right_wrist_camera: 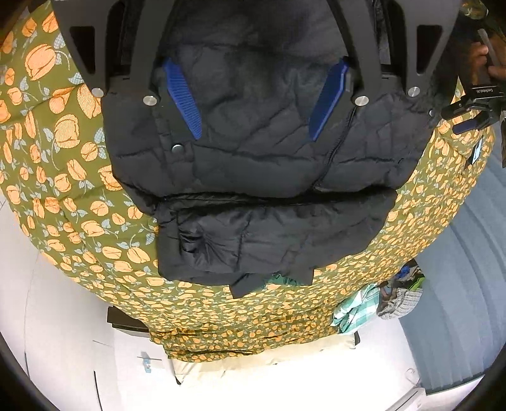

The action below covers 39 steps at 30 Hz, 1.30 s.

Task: Fold large clothes

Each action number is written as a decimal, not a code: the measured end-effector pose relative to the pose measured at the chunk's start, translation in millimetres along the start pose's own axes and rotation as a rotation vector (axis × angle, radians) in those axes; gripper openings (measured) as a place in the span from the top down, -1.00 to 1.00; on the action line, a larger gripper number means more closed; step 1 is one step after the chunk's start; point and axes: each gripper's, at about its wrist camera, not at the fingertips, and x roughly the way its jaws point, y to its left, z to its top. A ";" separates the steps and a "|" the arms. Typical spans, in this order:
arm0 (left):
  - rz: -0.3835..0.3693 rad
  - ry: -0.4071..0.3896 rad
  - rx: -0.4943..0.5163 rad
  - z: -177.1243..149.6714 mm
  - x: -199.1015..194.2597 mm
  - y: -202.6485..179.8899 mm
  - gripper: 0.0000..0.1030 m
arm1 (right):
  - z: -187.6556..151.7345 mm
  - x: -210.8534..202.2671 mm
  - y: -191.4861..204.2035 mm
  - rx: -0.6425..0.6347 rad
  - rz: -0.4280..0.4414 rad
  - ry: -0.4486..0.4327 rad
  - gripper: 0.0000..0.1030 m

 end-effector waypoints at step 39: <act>-0.292 0.346 -0.247 -57.8 26.0 38.6 -0.27 | -99.4 -32.4 -96.7 0.153 0.143 0.410 -0.51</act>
